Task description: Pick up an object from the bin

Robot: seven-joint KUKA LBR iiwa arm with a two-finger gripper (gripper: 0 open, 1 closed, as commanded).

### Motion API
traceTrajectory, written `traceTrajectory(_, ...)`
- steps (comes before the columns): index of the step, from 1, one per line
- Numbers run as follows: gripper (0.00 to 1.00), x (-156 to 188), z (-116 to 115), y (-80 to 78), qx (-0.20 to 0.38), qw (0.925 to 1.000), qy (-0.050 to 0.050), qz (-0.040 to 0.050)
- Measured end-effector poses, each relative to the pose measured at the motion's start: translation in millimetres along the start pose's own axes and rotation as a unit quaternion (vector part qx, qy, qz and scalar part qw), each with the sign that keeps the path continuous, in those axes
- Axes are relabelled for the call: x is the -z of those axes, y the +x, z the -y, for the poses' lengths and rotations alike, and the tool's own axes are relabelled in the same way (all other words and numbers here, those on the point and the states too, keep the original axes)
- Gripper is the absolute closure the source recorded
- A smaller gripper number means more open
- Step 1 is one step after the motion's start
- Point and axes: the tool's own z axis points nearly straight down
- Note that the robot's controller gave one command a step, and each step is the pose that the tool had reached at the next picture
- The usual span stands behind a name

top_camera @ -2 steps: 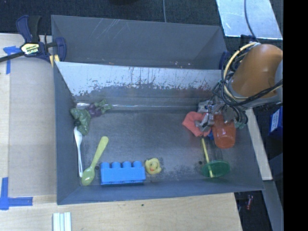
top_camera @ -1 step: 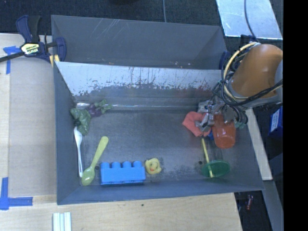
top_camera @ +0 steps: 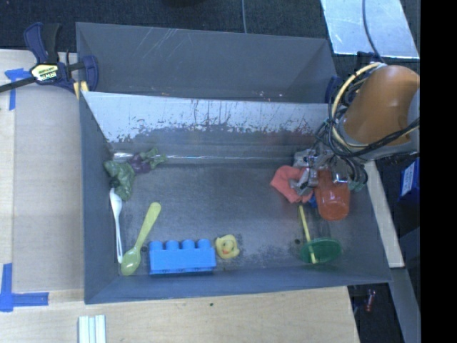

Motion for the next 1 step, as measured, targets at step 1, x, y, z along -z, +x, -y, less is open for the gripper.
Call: traceTrajectory(1, 1.0, 0.0, 0.0, 0.0, 0.0, 1.0, 0.0, 0.0)
